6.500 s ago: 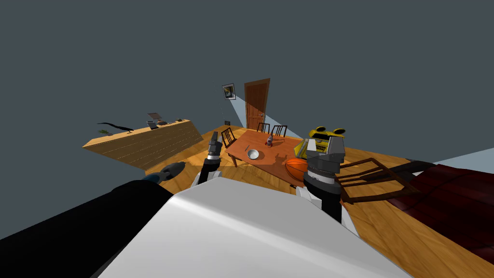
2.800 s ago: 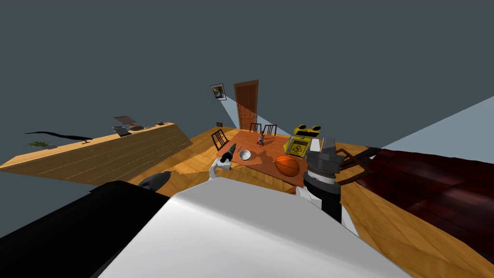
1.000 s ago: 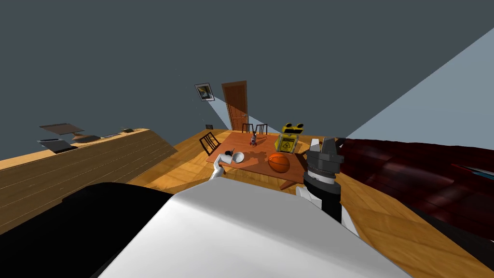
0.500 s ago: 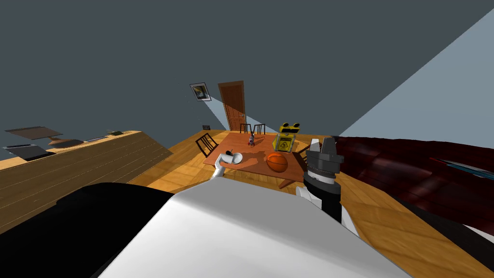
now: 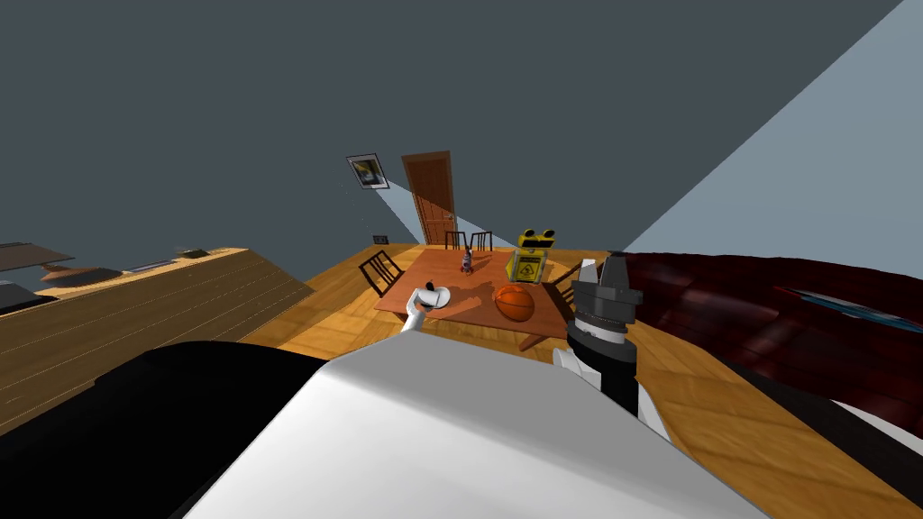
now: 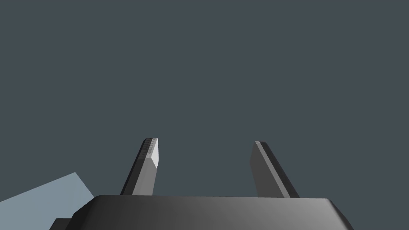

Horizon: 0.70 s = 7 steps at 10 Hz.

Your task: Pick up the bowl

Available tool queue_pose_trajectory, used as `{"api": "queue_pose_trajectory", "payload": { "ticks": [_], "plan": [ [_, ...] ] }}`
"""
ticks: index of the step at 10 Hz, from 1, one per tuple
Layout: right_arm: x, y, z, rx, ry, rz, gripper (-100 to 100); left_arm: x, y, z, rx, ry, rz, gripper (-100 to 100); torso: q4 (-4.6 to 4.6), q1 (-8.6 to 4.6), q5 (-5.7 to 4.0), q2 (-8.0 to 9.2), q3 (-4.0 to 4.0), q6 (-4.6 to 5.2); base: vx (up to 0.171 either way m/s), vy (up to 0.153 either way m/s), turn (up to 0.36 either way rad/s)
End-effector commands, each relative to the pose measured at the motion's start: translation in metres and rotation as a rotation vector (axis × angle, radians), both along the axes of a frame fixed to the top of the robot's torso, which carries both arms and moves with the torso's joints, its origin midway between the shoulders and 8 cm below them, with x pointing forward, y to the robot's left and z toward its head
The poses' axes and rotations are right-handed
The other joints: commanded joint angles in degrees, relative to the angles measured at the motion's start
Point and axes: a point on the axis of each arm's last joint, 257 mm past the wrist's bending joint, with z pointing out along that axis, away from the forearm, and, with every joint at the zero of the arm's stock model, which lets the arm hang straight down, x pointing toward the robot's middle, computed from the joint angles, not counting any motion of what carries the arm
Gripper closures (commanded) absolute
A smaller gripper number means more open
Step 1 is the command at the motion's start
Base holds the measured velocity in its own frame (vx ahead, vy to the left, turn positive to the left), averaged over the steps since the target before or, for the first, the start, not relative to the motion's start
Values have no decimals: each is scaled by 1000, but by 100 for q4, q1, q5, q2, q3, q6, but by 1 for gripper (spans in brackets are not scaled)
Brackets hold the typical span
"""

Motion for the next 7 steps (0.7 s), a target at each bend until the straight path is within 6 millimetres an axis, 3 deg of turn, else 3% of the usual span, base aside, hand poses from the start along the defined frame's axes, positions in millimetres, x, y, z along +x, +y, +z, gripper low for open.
{"api": "queue_pose_trajectory", "payload": {
  "ticks": [1, 2, 3, 4, 7],
  "plan": [
    [0, 0, 0, 0, 0, 0, 0, -15, -12, -13, -31, 52, 14, -100, 0, 0, 0, 0, 0, 0, 23, -3, -36],
    [0, 0, 0, 0, 0, 0, 0, -6, -9, -8, -19, 31, 8, -100, 0, 0, 0, -1, 0, 0, 10, -2, -6],
    [0, 0, 0, 0, 0, 0, 0, -8, -10, -10, -22, 36, 9, 0, 1, 1, -1, 3, 2, -1, 0, 0, 0],
    [0, 0, 0, 0, 0, 0, 0, -9, -8, -19, -21, 36, 6, -100, 2, 2, 0, 7, 4, -1, 24, 1, 16],
    [0, 0, 0, 0, 0, 0, 0, -11, -6, -30, -22, 36, 3, -100, 0, 5, 1, -3, -2, -1, 31, 5, 10]
  ]
}}
